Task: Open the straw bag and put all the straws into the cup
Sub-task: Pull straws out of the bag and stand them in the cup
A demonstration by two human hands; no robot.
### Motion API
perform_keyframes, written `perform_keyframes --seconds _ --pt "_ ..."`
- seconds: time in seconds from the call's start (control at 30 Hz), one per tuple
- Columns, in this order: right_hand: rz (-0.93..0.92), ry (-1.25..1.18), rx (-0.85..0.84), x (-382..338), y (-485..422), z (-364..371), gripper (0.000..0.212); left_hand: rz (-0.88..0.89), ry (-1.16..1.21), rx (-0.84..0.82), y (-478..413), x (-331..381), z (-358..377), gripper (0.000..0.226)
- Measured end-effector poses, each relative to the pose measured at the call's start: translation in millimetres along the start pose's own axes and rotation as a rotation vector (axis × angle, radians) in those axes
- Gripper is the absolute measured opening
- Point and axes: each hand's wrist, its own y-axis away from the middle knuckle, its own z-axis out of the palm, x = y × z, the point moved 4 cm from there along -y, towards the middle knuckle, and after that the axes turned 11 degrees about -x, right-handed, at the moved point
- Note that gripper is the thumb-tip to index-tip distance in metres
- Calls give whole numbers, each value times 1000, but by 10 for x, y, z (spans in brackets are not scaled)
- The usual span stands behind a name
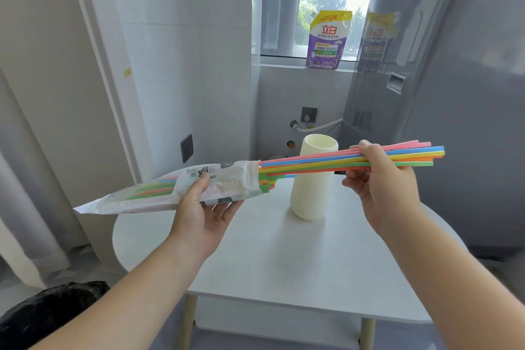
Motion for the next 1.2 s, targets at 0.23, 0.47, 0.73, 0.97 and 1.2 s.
perform_keyframes --seconds 0.23,0.47,0.73,0.97,1.2 --pt "-30 -51 40 -113 5 -249 12 0 39 26 -109 -78 25 37" --pt "-34 -36 90 -198 -44 -467 12 3 57 42 -173 -135 29 36" --pt "-70 -87 122 -262 -86 -510 10 -3 43 36 -181 -181 42 34" --pt "-149 -99 169 -454 -205 -440 11 -26 9 18 -162 -291 90 31" --pt "-251 22 216 -750 -342 -351 17 -98 -6 -27 -160 -568 227 27"
